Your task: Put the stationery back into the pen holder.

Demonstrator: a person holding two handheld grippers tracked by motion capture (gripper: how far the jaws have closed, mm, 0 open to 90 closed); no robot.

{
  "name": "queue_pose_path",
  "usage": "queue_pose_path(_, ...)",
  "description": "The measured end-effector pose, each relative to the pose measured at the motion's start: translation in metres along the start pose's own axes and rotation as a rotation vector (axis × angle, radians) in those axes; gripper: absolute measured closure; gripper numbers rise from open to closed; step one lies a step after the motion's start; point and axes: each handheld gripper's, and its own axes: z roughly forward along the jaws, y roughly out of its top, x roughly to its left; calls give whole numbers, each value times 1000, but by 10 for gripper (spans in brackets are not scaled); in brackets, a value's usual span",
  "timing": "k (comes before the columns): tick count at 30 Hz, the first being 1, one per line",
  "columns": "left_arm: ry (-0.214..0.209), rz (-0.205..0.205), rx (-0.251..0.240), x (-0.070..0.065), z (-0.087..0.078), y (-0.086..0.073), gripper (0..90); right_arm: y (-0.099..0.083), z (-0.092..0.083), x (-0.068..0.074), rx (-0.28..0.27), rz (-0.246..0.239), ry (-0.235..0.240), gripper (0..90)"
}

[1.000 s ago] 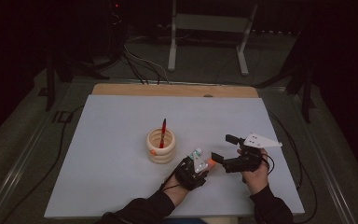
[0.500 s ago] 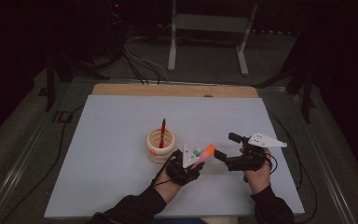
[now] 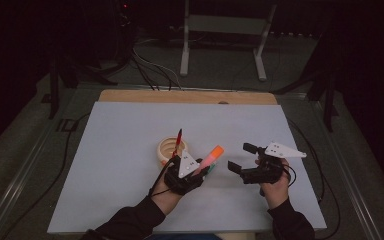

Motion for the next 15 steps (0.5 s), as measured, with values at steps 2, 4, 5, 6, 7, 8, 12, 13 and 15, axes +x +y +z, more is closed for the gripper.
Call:
queue_pose_path(2,5,1,-5,3,-4,-1,661,1,0,1,1,3,1,19)
queue_pose_path(4,7,-5,-17,6,-8,-3,660,1,0,2,-3,4,1,19)
queue_pose_path(5,7,-4,-18,7,-9,-4,660,2,1,3,-5,3,-2,19)
queue_pose_path(6,4,-6,-21,8,-10,-6,660,2,1,4,-7,-1,-5,19)
queue_pose_path(7,10,-7,-26,9,-12,-7,660,2,2,5,-11,-2,-5,19)
queue_pose_path(8,15,-5,-26,10,-13,-8,660,3,2,6,-10,-5,-3,18)
queue_pose_path(12,17,-21,-37,15,-18,-15,660,4,5,12,-29,-35,-6,19)
queue_pose_path(13,22,-23,-39,16,-19,-16,660,5,6,13,-37,-43,-13,19)
queue_pose_path(15,27,-24,-43,17,-20,-17,660,5,6,14,-44,-44,-18,19)
